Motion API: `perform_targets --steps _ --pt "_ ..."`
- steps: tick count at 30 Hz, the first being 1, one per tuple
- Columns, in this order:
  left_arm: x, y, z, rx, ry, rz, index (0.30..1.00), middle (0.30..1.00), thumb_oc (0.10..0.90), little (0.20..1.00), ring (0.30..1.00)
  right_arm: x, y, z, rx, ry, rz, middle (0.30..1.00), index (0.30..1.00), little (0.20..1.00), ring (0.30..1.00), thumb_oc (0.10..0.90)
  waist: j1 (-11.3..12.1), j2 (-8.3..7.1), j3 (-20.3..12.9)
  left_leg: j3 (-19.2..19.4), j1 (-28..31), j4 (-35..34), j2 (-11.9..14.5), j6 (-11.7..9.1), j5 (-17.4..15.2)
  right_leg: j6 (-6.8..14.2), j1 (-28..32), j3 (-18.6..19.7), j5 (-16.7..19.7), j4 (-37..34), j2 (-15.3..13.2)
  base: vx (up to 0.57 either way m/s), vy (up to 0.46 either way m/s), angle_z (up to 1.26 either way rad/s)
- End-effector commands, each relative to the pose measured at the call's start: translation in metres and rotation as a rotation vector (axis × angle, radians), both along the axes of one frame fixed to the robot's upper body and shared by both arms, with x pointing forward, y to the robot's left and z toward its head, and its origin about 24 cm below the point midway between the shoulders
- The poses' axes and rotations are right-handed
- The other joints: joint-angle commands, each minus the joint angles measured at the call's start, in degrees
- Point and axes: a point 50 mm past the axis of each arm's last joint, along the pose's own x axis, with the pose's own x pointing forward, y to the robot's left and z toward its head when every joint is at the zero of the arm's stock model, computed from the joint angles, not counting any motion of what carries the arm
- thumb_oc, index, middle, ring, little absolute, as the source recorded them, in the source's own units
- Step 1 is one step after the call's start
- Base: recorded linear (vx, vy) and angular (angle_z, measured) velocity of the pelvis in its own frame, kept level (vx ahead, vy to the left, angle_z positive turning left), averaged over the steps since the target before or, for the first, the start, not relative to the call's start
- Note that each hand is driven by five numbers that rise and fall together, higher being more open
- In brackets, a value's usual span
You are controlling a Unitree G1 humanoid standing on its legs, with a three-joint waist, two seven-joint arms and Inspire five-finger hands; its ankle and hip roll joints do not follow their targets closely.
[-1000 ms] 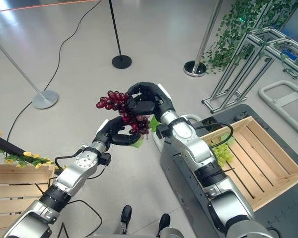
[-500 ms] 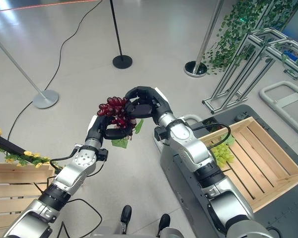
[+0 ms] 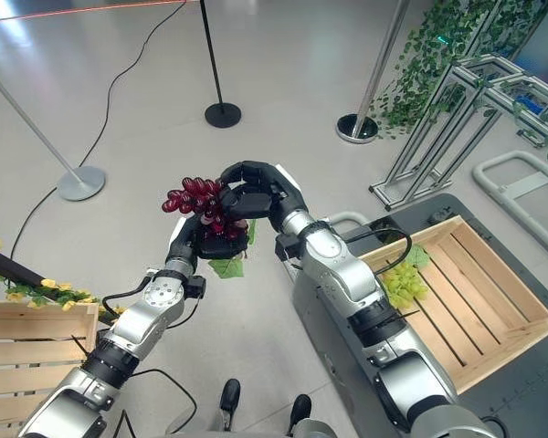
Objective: Pick up the fruits from the basket on one side to the basket on the other side
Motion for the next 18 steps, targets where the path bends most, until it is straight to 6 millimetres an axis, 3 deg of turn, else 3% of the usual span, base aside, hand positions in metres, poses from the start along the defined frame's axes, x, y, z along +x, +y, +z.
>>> perform_targets --steps 1,11,12,18 --pt "0.021 -0.026 0.027 -0.044 -0.135 -0.067 0.9 0.9 0.8 0.9 0.9 -0.017 0.039 0.07 0.283 -0.229 0.192 0.3 0.3 0.3 0.3 0.4 -0.51 -2.38 -9.91 3.05 1.64 0.05 0.46 -0.8 -3.18 -0.06 1.45 2.77 0.69 0.07 -2.65 0.0 0.0 0.0" --pt "0.022 -0.041 0.04 -0.074 -0.204 -0.115 0.9 0.9 0.8 0.9 0.9 -0.021 0.046 0.071 0.307 -0.216 0.21 0.3 0.3 0.3 0.3 0.4 -0.9 -2.36 -10.13 3.3 1.66 0.05 0.45 -0.78 -3.1 -0.03 1.42 2.8 0.77 0.07 -2.69 0.0 0.0 0.0" --pt "0.022 -0.043 0.043 -0.082 -0.222 -0.128 0.3 0.3 0.4 0.3 0.3 -0.021 0.045 0.071 0.311 -0.212 0.212 0.3 0.3 0.3 0.3 0.4 -1.0 -2.33 -10.14 3.38 1.66 0.05 0.51 -0.79 -3.1 -0.02 1.36 2.84 0.83 0.07 -2.7 0.0 0.0 0.0" --pt "0.022 -0.042 0.049 -0.097 -0.245 -0.132 0.3 0.3 0.4 0.3 0.3 -0.021 0.044 0.07 0.311 -0.216 0.21 0.3 0.3 0.3 0.3 0.4 -1.06 -2.27 -10.1 3.41 1.67 0.05 0.52 -0.8 -3.11 -0.06 1.32 2.92 0.84 0.07 -2.7 0.0 0.0 0.0"
